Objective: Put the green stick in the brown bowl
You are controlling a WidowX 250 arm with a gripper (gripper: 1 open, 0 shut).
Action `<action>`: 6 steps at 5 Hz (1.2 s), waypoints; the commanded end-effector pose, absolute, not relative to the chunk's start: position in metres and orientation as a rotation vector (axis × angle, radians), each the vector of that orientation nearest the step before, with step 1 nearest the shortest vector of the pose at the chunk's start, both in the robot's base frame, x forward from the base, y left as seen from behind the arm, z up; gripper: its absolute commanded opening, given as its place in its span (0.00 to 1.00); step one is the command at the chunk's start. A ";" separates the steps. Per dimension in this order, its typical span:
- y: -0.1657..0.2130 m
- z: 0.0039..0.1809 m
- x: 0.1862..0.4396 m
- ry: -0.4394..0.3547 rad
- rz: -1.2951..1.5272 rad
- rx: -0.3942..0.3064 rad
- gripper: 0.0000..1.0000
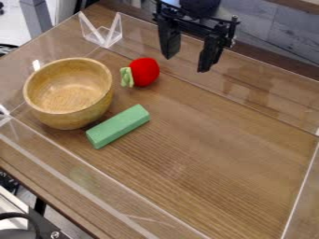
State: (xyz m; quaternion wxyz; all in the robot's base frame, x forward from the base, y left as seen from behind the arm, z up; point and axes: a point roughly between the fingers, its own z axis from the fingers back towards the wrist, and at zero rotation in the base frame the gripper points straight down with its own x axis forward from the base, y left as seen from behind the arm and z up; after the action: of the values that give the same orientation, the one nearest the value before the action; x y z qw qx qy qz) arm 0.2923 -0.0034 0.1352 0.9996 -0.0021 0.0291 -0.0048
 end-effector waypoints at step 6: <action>0.059 0.064 0.239 0.032 -0.354 -0.010 1.00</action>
State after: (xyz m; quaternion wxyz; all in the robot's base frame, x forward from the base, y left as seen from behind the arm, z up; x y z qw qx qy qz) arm 0.2349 0.0570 0.0578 0.9837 -0.0118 0.0300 -0.1770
